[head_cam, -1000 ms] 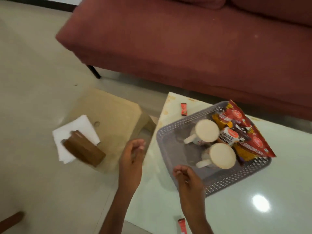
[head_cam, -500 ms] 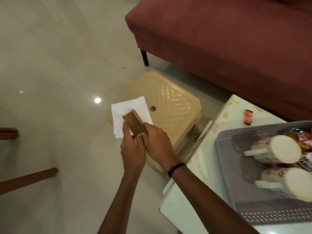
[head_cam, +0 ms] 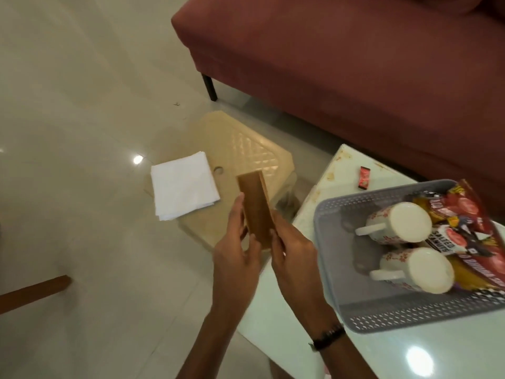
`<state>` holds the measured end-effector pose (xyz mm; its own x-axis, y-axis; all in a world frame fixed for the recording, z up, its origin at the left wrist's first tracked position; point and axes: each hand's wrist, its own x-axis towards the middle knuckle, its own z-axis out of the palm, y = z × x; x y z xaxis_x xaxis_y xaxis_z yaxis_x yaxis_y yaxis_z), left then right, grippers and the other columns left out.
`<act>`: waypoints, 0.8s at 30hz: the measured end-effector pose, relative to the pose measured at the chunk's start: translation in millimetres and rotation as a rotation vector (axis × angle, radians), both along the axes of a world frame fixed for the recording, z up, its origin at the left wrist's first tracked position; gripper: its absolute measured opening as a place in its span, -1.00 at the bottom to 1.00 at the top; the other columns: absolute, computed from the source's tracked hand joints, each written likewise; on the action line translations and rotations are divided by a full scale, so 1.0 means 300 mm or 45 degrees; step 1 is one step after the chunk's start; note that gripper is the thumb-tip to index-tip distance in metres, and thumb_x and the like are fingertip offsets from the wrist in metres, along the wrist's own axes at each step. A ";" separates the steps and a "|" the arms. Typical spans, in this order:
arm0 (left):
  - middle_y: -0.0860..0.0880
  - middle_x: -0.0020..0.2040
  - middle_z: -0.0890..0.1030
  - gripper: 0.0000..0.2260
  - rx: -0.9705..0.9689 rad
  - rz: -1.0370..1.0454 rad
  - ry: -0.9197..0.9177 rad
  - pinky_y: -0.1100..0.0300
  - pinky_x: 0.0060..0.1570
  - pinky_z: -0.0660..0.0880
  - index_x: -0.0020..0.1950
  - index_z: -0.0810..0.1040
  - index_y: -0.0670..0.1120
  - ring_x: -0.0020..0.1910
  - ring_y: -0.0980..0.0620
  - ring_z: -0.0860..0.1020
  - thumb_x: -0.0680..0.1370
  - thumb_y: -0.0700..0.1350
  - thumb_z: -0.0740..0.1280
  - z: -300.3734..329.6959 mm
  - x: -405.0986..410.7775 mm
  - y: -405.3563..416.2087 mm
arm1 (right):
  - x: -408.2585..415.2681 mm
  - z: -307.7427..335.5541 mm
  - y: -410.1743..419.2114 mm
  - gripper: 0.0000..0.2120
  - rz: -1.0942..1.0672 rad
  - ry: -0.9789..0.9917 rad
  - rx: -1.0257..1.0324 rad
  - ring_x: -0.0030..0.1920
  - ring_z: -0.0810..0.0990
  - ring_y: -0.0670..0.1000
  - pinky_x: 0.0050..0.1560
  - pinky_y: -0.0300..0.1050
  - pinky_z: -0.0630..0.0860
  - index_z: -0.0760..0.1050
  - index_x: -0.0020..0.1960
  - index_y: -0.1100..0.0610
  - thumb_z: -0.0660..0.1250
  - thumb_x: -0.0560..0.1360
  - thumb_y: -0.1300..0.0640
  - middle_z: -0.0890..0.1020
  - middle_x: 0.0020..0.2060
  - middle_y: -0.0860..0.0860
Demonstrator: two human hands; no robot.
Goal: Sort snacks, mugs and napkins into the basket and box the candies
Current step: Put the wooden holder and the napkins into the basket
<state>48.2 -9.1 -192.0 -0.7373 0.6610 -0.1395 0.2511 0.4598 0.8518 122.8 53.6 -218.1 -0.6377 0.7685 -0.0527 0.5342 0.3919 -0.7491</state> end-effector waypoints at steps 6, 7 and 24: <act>0.34 0.20 0.47 -0.48 0.093 -0.238 -0.231 0.30 0.22 0.47 0.47 0.18 0.16 0.17 0.30 0.52 0.53 0.03 0.25 -0.012 0.304 0.135 | 0.370 0.012 0.102 -0.71 -0.310 0.004 0.139 -0.05 0.60 -0.14 0.09 -0.51 0.34 0.54 0.20 0.24 0.20 0.55 0.19 0.68 0.00 0.05; 0.31 0.19 0.47 -0.48 0.075 -0.274 -0.241 0.26 0.22 0.48 0.47 0.20 0.13 0.14 0.32 0.51 0.52 0.05 0.24 -0.030 0.343 0.154 | 0.418 -0.002 0.116 -0.76 -0.340 -0.019 0.171 -0.15 0.58 -0.14 0.04 -0.55 0.34 0.57 0.12 0.27 0.23 0.53 0.23 0.70 -0.10 0.09; -0.09 0.41 0.41 -0.46 -0.403 -0.330 0.320 -0.22 0.34 0.19 0.36 0.42 0.04 0.41 -0.22 0.30 0.39 0.08 0.40 -0.293 0.463 0.216 | 0.552 -0.240 0.172 -0.78 -0.395 -0.233 -0.245 -0.07 0.59 0.04 0.04 -0.12 0.57 0.52 0.17 0.21 0.19 0.58 0.23 0.66 -0.01 0.14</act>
<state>187.2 55.6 -280.0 -0.5904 0.7813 -0.2024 0.5718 0.5819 0.5783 288.4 105.0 -290.2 -0.3436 0.8880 -0.3055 0.7362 0.0528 -0.6747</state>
